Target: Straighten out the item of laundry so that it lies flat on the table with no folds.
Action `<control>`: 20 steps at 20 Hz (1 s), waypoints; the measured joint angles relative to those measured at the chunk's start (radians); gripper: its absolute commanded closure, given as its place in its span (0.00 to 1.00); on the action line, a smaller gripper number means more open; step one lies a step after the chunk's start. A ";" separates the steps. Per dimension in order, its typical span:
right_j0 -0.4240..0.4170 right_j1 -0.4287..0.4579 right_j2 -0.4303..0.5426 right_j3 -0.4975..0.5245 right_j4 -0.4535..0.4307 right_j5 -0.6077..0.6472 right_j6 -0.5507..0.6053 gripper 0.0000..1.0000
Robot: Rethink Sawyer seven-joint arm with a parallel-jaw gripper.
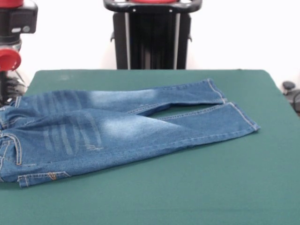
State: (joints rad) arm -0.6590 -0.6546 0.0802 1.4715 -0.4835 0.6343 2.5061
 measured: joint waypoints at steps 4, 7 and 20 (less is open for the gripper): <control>0.001 -0.023 0.000 0.054 0.014 0.000 0.000 0.00; 0.002 -0.029 0.000 0.090 0.014 0.000 0.000 0.00; 0.086 -0.029 0.000 0.152 0.027 -0.001 0.000 0.00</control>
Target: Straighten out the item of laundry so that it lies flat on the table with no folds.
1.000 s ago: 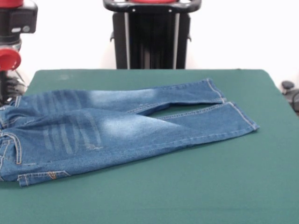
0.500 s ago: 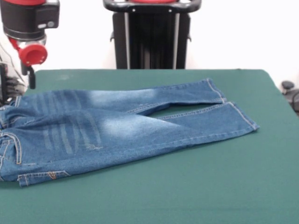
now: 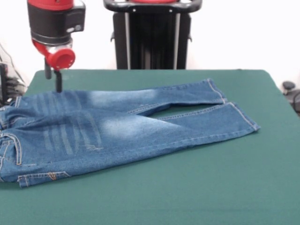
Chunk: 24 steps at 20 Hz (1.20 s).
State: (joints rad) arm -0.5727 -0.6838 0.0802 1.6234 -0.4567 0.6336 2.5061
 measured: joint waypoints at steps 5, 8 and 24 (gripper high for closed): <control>0.037 -0.002 0.000 0.019 0.031 0.000 0.000 0.00; 0.056 -0.004 0.000 0.029 0.052 0.000 0.000 0.00; 0.193 -0.004 -0.034 0.040 0.098 0.000 0.000 0.00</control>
